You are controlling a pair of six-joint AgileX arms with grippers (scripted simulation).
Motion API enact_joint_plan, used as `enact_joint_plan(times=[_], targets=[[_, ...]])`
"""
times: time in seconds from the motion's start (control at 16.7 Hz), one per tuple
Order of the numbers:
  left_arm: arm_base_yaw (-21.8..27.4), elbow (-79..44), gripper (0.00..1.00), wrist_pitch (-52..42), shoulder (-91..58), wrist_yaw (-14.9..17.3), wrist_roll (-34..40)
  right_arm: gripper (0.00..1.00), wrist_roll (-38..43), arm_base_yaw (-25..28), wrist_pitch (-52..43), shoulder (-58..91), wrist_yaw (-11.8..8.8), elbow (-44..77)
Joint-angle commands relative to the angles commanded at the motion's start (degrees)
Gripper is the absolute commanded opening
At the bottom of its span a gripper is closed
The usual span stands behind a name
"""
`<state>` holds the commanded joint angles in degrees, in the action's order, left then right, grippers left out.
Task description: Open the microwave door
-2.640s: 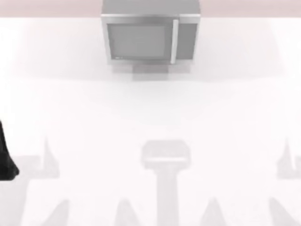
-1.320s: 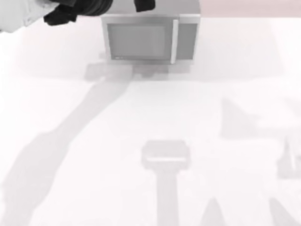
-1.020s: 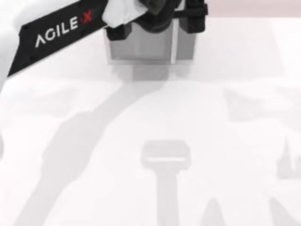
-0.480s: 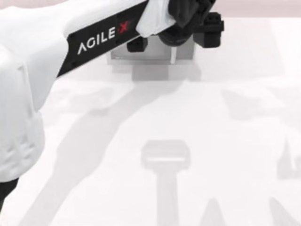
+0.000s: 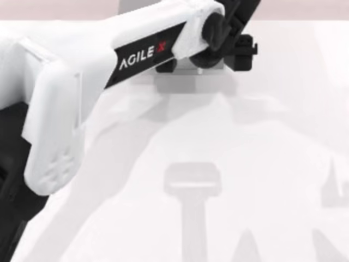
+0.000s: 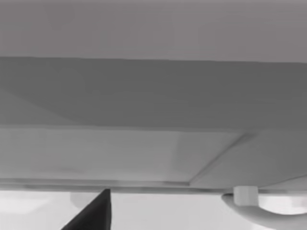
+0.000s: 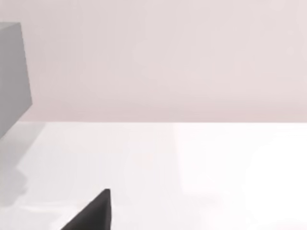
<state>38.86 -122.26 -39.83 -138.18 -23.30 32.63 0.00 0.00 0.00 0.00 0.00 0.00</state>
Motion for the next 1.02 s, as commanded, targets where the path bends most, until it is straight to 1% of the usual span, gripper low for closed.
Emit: enact_joint_plan(times=[0.3,1.02], targets=[[-0.54,-0.73,1.00,0.94,-1.21,0.33,-0.49,1.00,0.00,0.00,0.00,0.00,0.00,0.00],[-0.54,-0.73,0.10,0.94,-1.21,0.33,-0.49,1.00,0.00,0.00,0.00,0.00,0.00,0.00]])
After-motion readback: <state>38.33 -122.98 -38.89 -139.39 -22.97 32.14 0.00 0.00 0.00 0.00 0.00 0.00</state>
